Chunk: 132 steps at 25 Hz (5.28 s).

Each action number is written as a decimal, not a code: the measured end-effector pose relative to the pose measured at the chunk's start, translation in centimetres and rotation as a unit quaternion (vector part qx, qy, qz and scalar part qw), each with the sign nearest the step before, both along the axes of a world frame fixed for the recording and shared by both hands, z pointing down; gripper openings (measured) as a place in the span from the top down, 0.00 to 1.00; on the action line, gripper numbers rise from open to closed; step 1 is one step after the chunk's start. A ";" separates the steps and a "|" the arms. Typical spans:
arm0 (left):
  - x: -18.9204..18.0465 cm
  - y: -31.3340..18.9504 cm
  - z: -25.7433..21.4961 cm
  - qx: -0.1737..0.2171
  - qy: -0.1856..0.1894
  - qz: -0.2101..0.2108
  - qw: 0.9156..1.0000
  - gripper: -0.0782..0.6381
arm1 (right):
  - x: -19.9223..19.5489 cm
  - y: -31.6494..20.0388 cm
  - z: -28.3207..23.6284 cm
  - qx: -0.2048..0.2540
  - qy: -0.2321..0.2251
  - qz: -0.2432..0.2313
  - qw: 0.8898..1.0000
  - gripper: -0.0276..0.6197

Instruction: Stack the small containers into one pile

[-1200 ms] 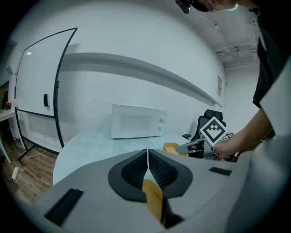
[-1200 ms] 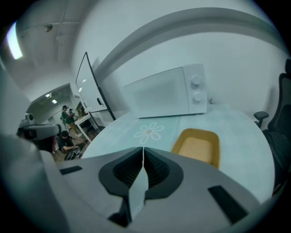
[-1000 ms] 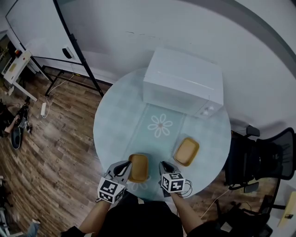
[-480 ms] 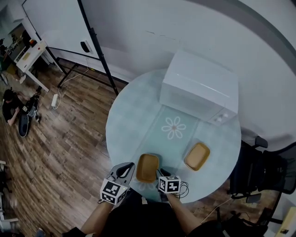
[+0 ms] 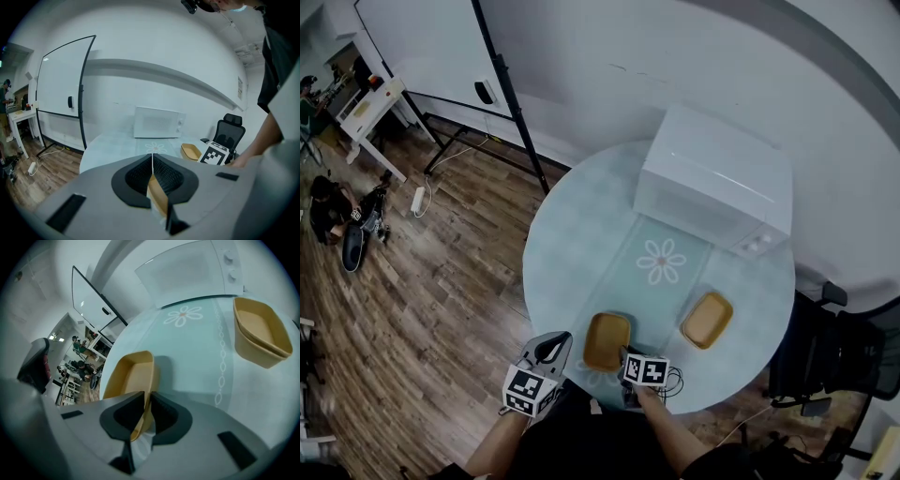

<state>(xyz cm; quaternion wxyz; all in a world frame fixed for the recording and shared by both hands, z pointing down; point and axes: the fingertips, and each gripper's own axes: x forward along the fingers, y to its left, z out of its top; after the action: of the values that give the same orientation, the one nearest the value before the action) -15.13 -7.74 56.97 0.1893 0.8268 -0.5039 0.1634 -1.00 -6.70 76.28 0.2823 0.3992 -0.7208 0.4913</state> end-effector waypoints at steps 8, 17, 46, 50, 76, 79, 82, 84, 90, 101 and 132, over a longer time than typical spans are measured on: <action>0.4 -0.2 0.2 -0.003 0.003 0.010 1.000 0.87 | 0.4 -0.5 -0.8 -0.013 -0.046 0.053 0.997 0.90; 2.1 -0.9 0.1 0.003 0.010 0.033 0.999 0.87 | 4.6 -3.3 -4.6 0.008 -0.065 0.161 0.985 0.90; 7.0 -2.6 0.1 0.003 0.008 0.082 0.997 0.87 | 28.1 -8.1 -5.7 0.030 0.022 0.409 0.912 0.90; 7.3 -2.7 0.1 0.003 0.008 0.085 0.996 0.87 | 28.4 -7.9 -5.2 0.024 0.026 0.411 0.911 0.90; 7.7 -2.6 0.7 -0.008 0.003 0.089 0.996 0.87 | 28.9 -8.9 -3.4 0.026 0.036 0.366 0.929 0.82; 7.6 -2.7 0.7 -0.008 0.003 0.085 0.996 0.87 | 28.9 -8.8 -2.3 0.005 0.014 0.370 0.929 0.80; 7.4 -2.8 0.6 -0.008 0.001 0.081 0.997 0.87 | 28.6 -8.6 -1.5 -0.007 0.007 0.364 0.931 0.80; 7.3 -2.7 0.6 -0.010 0.001 0.079 0.997 0.87 | 28.5 -8.3 -1.1 -0.013 0.008 0.363 0.932 0.80; 7.4 -2.5 0.7 -0.011 0.002 0.076 0.997 0.87 | 27.7 -8.0 -0.3 -0.030 0.004 0.357 0.933 0.86; 7.1 -2.3 0.8 -0.011 0.002 0.075 0.997 0.87 | 22.5 -8.5 -0.2 -0.029 0.002 0.289 0.957 0.87; 11.7 -3.3 -0.6 0.015 0.027 0.139 0.990 0.87 | 14.5 -2.6 -16.5 0.301 0.069 0.126 0.943 0.92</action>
<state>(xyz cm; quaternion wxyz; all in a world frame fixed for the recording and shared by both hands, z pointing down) -3.47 -11.00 56.34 0.1659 0.8956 -0.3811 0.1584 13.52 -9.32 59.80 0.1337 0.5861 -0.7575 0.2545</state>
